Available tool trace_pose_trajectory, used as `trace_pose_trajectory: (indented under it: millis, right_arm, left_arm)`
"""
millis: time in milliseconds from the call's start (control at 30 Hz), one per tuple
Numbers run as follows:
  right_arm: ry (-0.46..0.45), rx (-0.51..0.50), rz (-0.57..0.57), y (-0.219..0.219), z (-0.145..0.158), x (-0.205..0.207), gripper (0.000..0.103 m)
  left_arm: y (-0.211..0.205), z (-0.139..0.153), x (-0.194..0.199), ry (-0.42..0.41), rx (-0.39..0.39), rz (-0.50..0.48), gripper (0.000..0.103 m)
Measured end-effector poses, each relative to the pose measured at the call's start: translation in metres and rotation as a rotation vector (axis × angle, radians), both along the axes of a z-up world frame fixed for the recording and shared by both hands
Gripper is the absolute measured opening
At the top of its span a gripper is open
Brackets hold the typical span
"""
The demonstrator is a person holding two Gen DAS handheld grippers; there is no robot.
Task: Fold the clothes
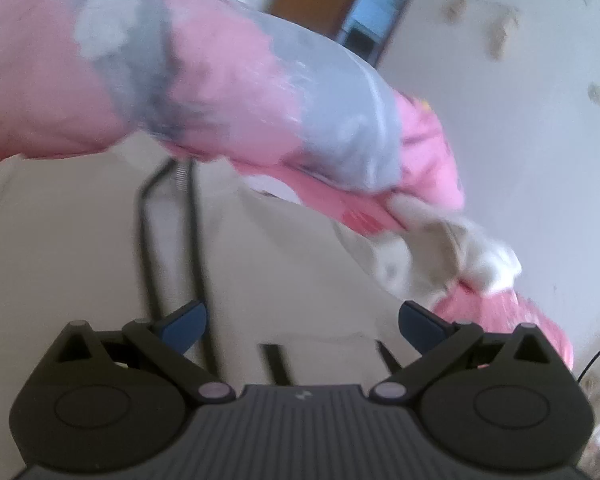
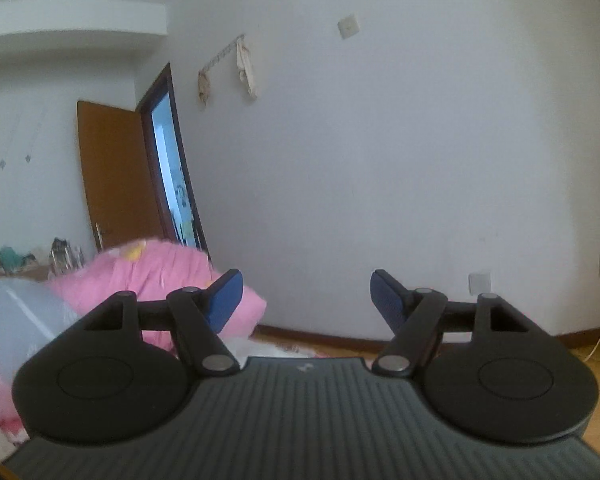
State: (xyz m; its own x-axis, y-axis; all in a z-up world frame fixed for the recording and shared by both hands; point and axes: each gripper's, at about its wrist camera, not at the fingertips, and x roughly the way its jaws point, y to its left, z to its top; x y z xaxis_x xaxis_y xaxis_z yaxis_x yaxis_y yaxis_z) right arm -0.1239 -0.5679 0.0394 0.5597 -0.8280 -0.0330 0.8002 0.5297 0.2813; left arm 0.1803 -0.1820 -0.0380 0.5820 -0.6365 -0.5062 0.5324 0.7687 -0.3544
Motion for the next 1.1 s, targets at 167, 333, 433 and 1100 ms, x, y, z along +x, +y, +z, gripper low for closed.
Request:
trace_pose_trajectory:
  millis: [167, 333, 433, 1100]
  right_arm:
    - [0.052, 0.148, 0.238, -0.007, -0.019, 0.033, 0.071]
    - [0.074, 0.459, 0.509, -0.016, -0.074, 0.099, 0.071]
    - [0.007, 0.692, 0.588, -0.030, -0.107, 0.137, 0.071]
    - [-0.089, 1.018, 0.524, -0.076, -0.171, 0.262, 0.027]
  left_arm:
    - [-0.039, -0.028, 0.001, 0.053, 0.118, -0.039, 0.100]
    - [-0.043, -0.043, 0.001, 0.065, 0.170, -0.053, 0.101]
    - [-0.045, -0.046, -0.001, 0.053, 0.187, -0.062, 0.102]
    - [-0.044, -0.050, -0.003, 0.035, 0.156, -0.073, 0.103]
